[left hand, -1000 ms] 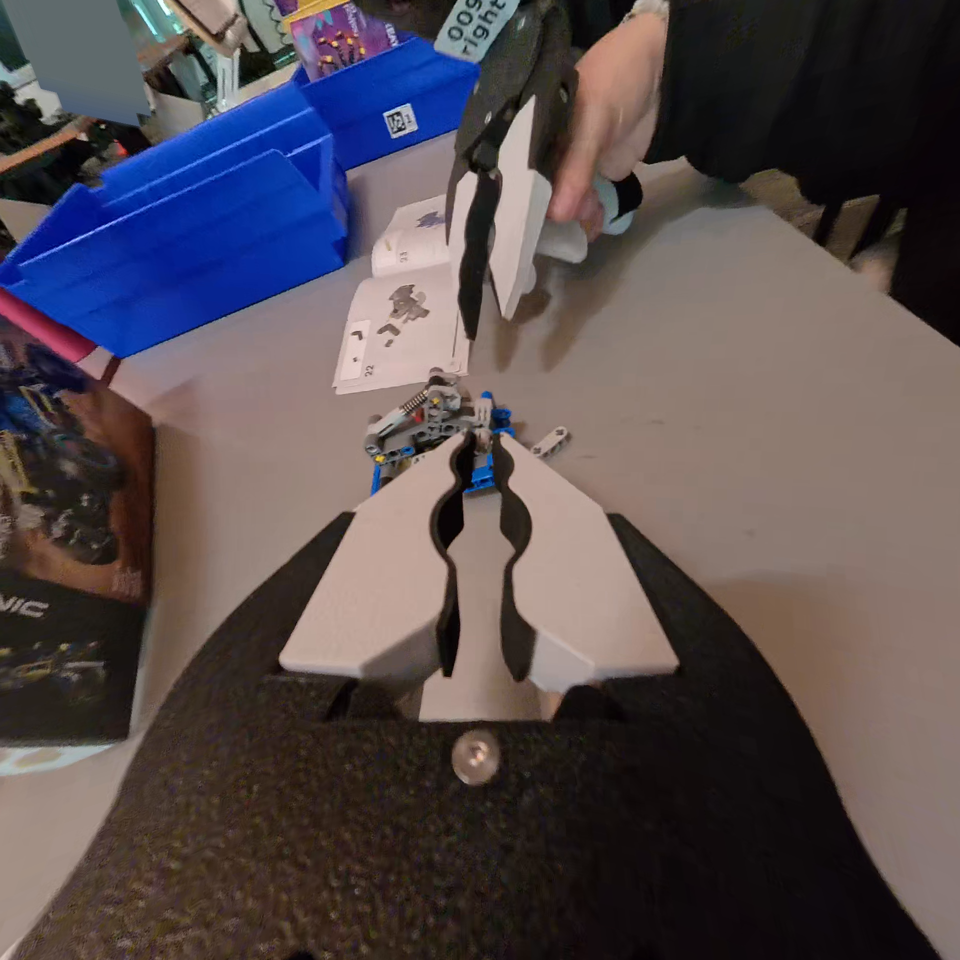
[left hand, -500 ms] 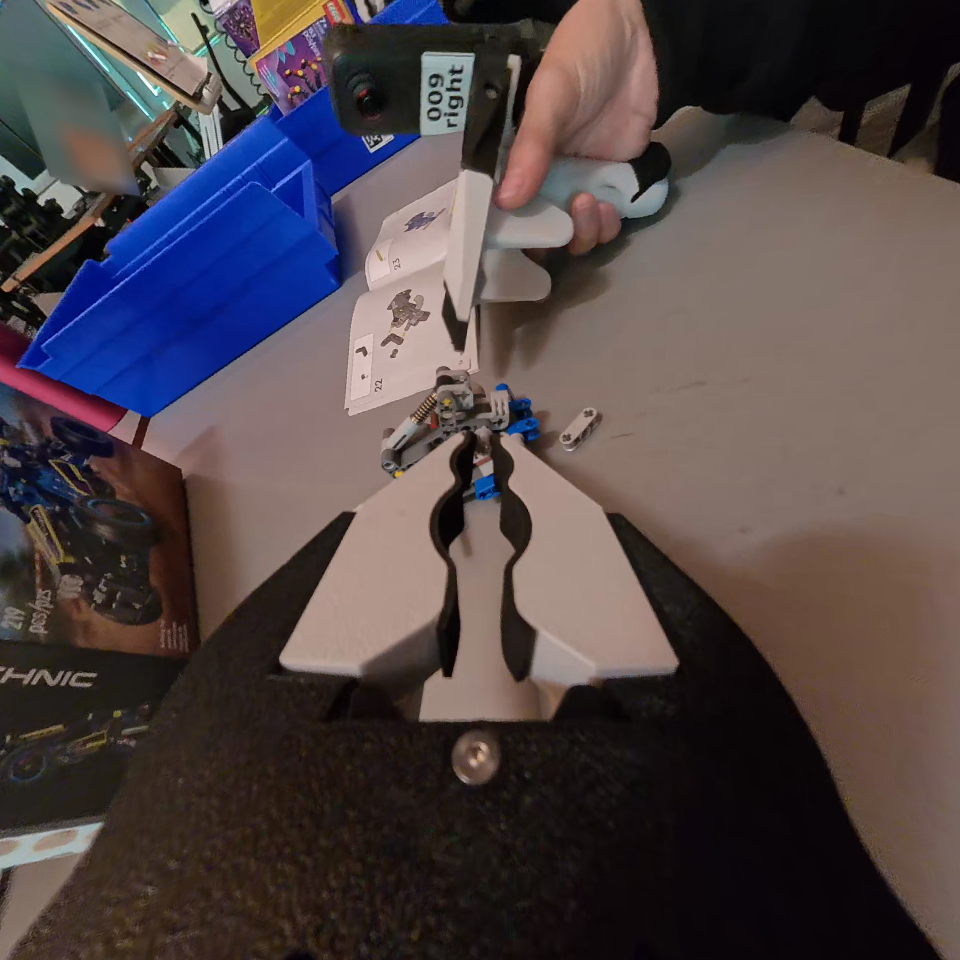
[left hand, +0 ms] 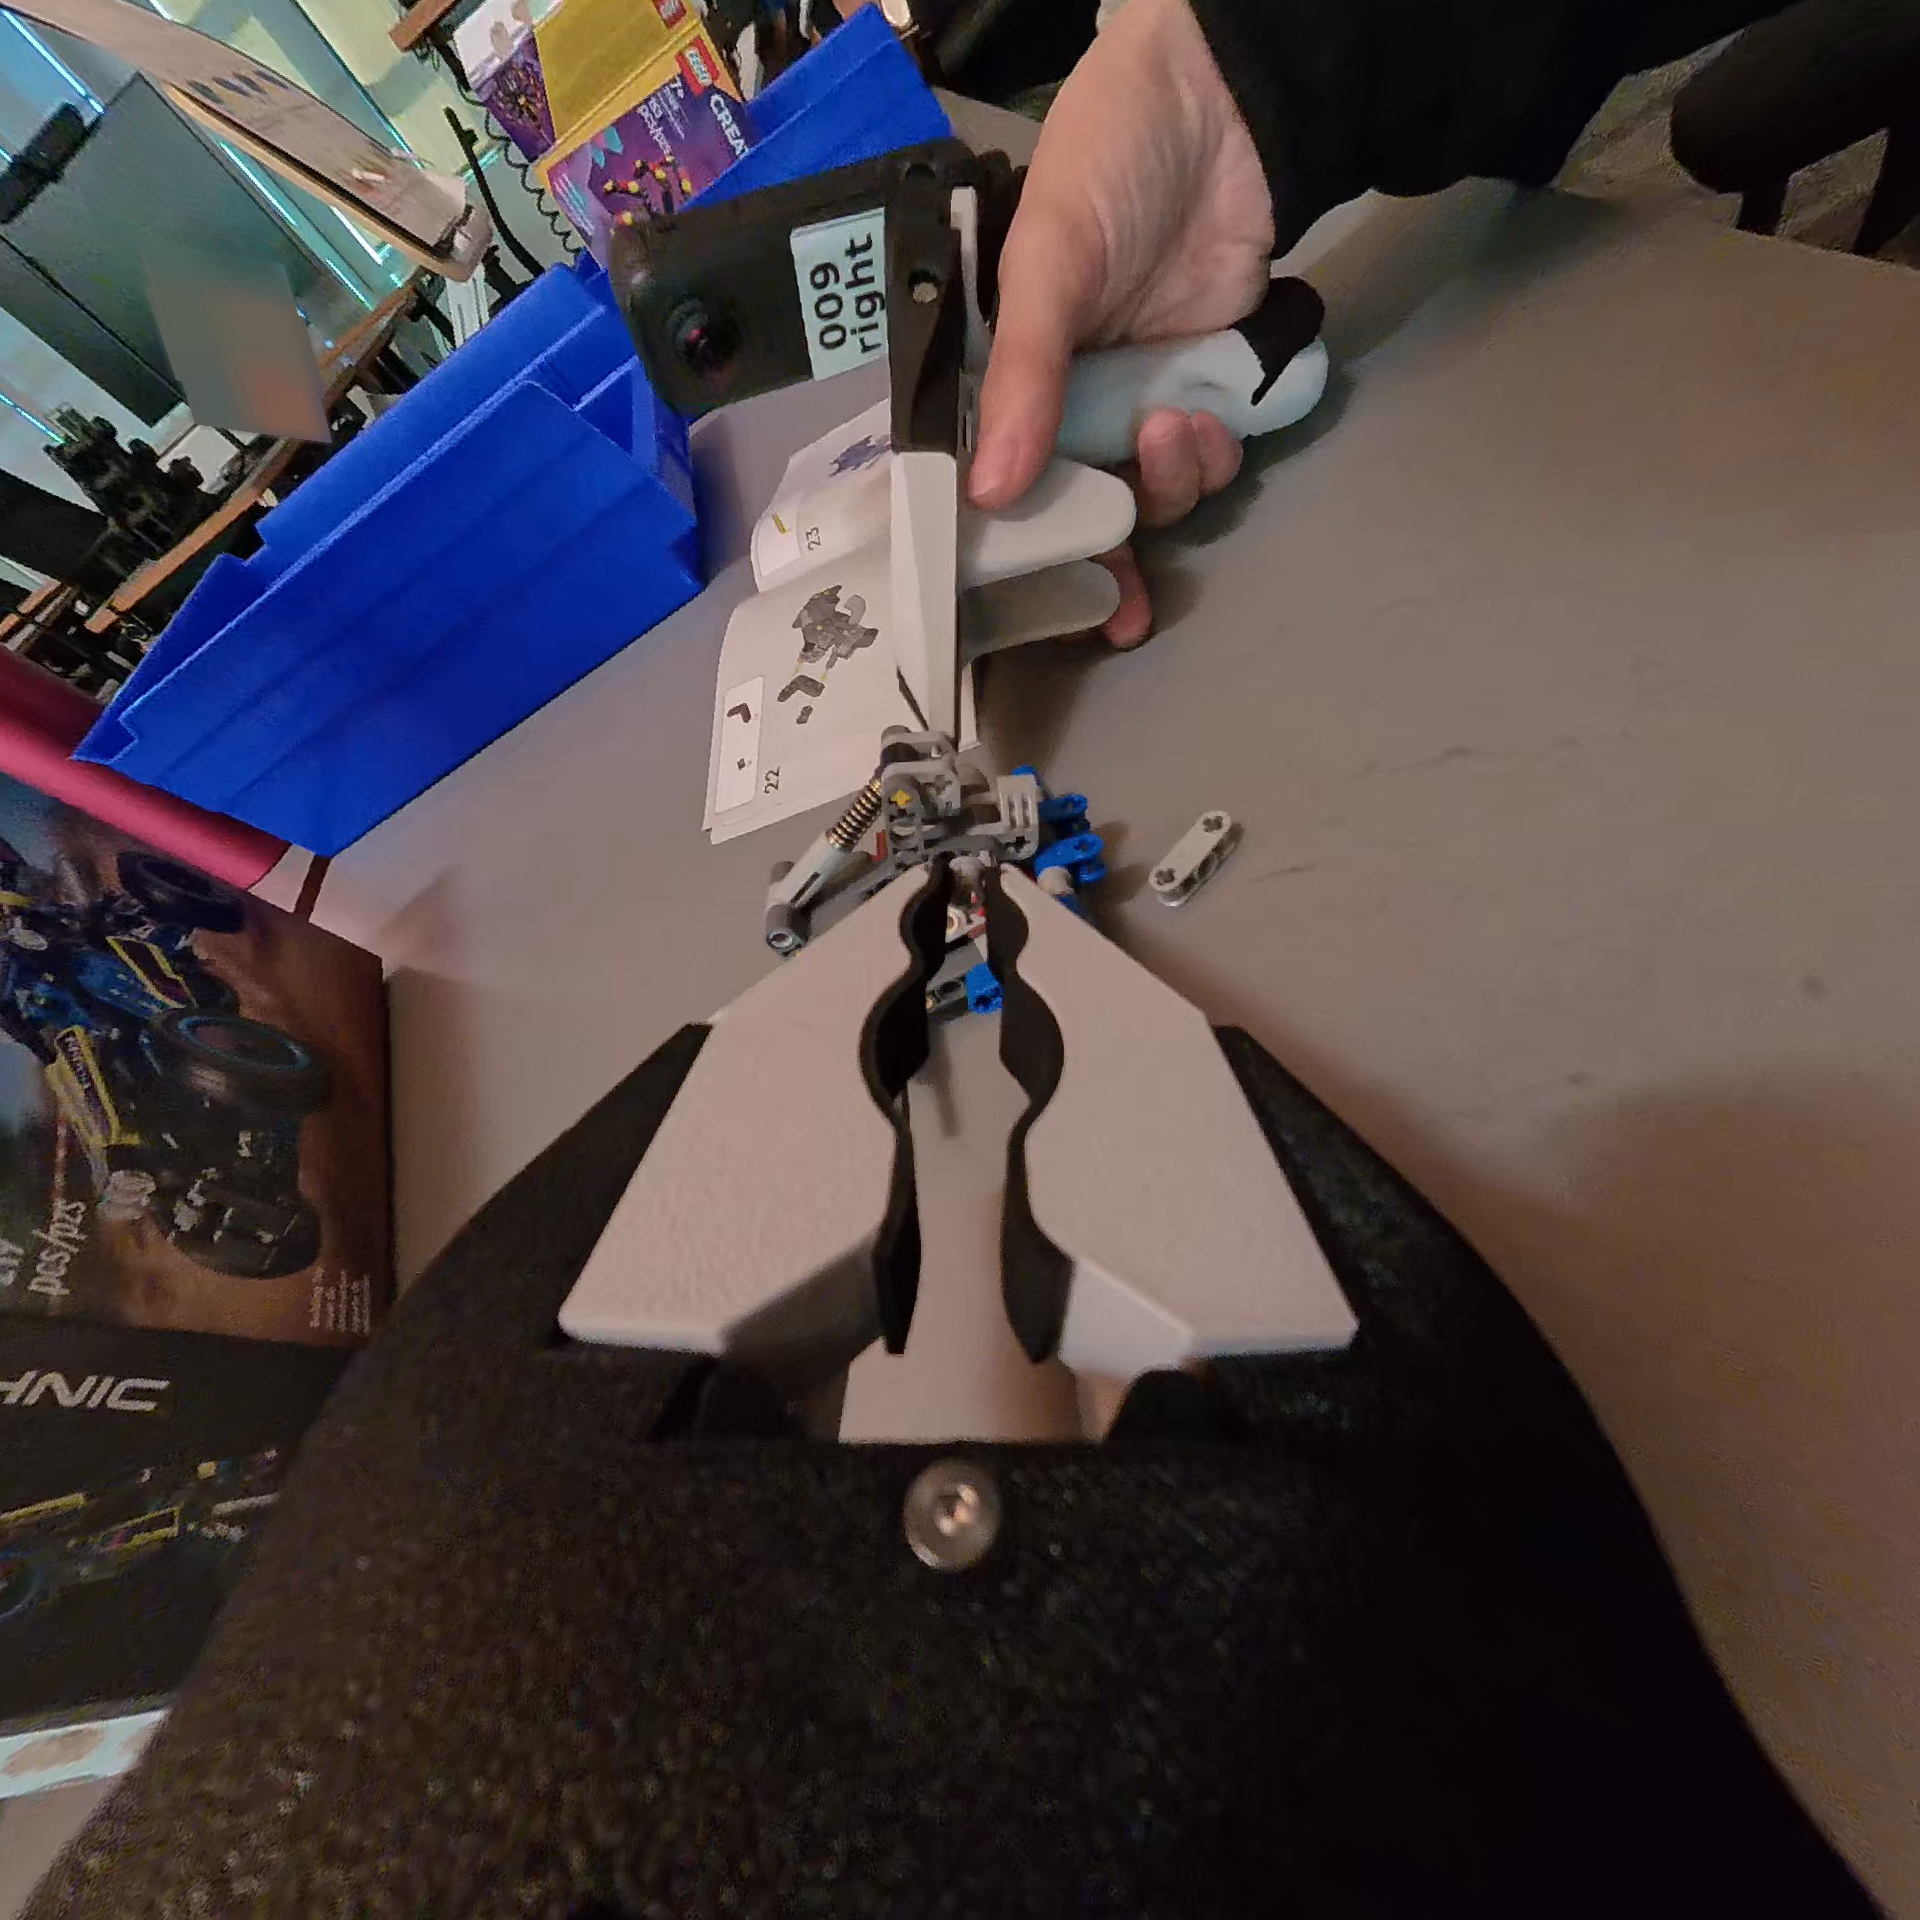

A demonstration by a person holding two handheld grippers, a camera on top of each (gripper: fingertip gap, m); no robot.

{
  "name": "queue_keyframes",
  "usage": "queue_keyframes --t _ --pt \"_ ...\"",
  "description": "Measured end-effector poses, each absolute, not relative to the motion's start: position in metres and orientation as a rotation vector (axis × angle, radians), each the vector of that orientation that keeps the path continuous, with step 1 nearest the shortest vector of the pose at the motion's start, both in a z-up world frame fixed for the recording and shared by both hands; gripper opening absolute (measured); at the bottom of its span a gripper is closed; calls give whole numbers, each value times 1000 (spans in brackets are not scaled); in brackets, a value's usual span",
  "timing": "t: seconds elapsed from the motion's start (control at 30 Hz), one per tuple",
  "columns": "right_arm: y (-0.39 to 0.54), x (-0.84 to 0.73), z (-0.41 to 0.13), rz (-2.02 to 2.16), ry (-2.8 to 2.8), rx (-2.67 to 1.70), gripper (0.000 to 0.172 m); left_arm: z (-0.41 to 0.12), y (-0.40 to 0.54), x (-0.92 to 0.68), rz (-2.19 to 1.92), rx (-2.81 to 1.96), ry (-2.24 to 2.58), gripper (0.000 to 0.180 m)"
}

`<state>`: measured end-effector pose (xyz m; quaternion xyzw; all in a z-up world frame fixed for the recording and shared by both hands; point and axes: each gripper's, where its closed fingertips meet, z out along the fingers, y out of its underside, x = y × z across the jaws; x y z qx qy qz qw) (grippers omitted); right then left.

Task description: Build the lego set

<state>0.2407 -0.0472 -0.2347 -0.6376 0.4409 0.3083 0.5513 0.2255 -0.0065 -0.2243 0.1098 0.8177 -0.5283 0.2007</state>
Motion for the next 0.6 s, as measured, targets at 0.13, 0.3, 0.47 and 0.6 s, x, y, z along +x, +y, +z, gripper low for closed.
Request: queue_keyframes --t 0.13,0.3,0.47,0.6 --pt "-44 236 -239 809 1057 -1525 10 -226 -7 226 -1457 317 2289 3" --pt "-41 230 -237 876 1020 -1539 20 -230 -9 226 -1414 332 2289 3" --pt "-47 235 -215 545 754 -1665 17 -233 -8 224 -1381 344 2286 3" --pt "-55 244 -218 18 335 -1947 27 -233 -8 225 -1387 343 2289 3"
